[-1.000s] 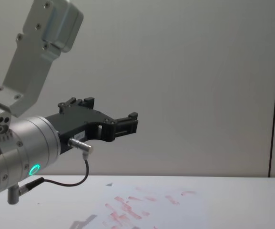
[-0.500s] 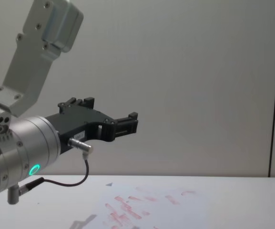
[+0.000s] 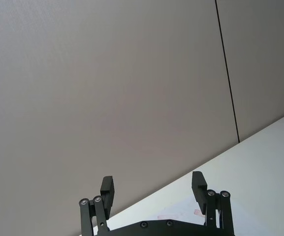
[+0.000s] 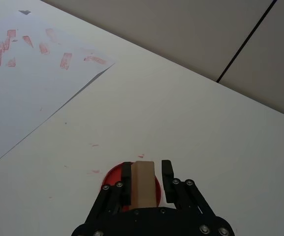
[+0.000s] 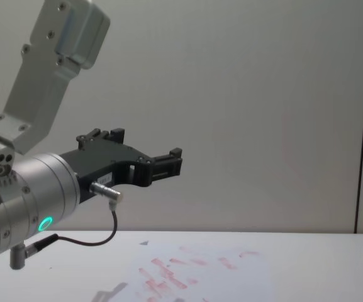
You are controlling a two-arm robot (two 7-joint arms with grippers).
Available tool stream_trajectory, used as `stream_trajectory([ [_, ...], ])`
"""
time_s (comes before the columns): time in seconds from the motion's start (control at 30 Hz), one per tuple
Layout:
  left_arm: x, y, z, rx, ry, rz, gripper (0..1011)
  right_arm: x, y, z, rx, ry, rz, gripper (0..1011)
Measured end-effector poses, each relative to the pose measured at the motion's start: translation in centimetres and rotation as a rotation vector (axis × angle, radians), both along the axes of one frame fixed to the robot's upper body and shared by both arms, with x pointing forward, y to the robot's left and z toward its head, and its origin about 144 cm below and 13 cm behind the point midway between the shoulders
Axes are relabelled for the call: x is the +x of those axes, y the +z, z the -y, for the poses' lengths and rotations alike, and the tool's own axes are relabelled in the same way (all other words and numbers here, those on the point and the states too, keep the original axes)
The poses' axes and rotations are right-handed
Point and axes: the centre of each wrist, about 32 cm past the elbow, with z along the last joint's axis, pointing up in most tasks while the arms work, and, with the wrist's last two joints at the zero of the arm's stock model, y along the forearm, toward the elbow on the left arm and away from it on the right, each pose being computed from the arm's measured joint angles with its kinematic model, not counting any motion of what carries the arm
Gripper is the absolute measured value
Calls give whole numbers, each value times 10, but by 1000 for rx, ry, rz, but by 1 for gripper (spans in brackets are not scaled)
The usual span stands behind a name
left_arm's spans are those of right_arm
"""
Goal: Use the one hand to pick up the stamp and affix it onto the A4 paper.
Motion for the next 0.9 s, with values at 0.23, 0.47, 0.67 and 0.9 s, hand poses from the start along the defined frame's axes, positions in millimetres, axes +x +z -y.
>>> stream_trajectory([
  [0.23, 0, 0, 0, 0, 0, 0, 1003, 1, 0, -1, -1, 2, -2, 520],
  [0.47, 0, 0, 0, 0, 0, 0, 1003, 1, -1, -1, -1, 4, -4, 747],
  [0.67, 0, 0, 0, 0, 0, 0, 1003, 1, -1, -1, -1, 4, -5, 922],
  [0.9, 0, 0, 0, 0, 0, 0, 1003, 1, -1, -1, -1, 5, -5, 1001],
])
